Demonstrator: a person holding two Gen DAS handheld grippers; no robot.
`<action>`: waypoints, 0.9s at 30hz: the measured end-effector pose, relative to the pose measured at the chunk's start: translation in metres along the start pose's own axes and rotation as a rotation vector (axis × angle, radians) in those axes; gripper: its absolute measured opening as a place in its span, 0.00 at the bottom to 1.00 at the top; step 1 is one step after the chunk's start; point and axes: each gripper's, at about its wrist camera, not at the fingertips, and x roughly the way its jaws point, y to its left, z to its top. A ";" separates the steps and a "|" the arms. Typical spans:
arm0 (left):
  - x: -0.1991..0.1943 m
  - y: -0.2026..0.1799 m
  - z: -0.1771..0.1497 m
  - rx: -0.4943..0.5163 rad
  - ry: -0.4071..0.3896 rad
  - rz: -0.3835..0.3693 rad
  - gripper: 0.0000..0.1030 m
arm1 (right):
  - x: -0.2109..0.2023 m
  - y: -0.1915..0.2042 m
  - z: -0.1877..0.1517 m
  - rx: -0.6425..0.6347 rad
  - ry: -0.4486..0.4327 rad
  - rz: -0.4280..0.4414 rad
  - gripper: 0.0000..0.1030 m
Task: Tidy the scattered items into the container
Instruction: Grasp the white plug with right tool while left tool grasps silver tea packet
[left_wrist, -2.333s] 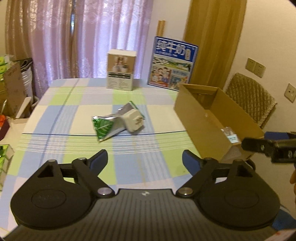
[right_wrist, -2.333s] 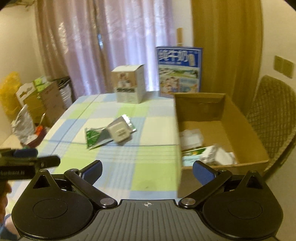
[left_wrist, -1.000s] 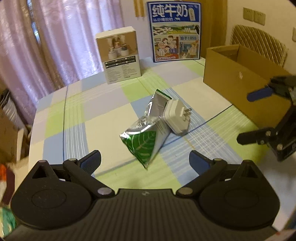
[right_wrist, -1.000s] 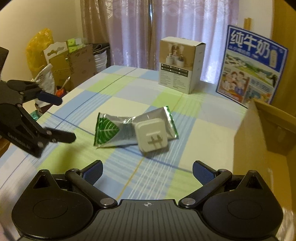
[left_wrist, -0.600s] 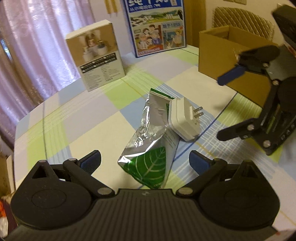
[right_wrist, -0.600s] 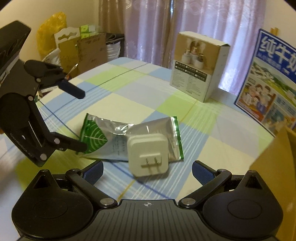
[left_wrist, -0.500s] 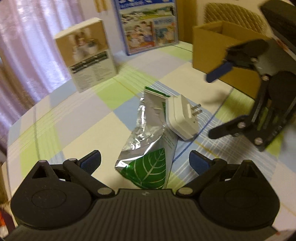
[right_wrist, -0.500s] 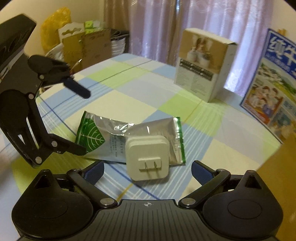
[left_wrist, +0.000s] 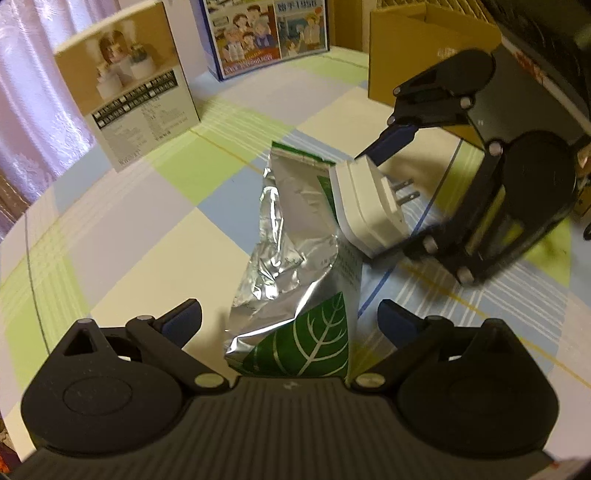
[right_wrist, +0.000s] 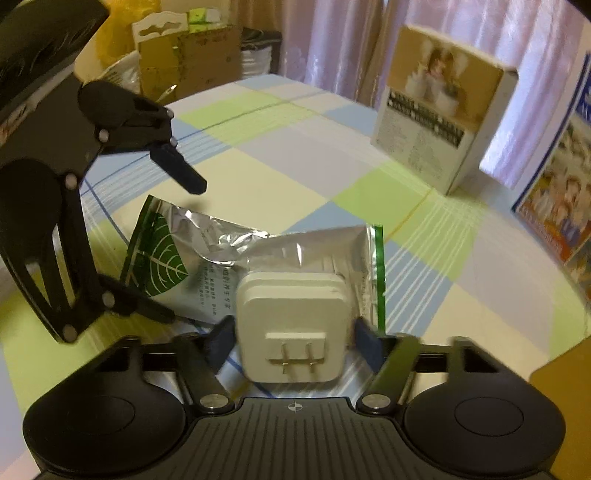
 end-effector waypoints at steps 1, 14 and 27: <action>0.003 0.000 0.001 0.005 0.006 -0.005 0.97 | -0.001 -0.002 0.000 0.009 0.010 -0.004 0.60; 0.036 0.015 0.035 -0.088 0.058 -0.094 0.89 | -0.022 -0.007 -0.016 0.064 0.079 -0.070 0.60; 0.032 -0.018 0.044 -0.050 0.205 -0.071 0.48 | -0.041 0.010 -0.039 0.143 0.153 -0.061 0.60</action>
